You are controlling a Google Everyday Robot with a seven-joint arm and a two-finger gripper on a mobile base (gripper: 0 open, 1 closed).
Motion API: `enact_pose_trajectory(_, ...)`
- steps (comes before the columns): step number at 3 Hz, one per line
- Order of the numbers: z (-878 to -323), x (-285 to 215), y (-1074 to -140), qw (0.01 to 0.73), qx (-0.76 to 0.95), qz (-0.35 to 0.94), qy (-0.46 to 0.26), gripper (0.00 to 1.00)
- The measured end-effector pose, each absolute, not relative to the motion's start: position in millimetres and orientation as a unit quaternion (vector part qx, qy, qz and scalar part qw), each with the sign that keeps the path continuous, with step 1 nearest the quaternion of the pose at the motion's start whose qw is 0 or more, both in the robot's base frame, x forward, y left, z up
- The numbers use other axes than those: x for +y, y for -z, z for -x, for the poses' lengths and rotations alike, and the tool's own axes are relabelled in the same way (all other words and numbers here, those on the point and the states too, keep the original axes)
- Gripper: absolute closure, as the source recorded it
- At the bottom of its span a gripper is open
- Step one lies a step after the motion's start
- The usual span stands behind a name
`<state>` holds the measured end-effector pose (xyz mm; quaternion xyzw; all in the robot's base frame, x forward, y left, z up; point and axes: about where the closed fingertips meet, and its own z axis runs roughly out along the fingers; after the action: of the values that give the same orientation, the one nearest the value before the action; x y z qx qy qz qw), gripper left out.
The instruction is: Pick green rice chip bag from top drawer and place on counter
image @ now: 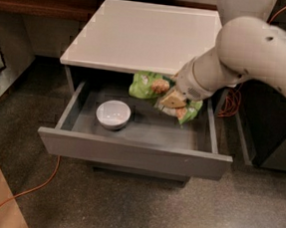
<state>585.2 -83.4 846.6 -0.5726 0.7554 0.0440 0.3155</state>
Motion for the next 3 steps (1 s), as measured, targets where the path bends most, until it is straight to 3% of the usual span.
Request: enact_pose_trajectory(3, -632.9, -104.1, -896.4, 0.307, 0.679, 0.667, 0.003, 1.00)
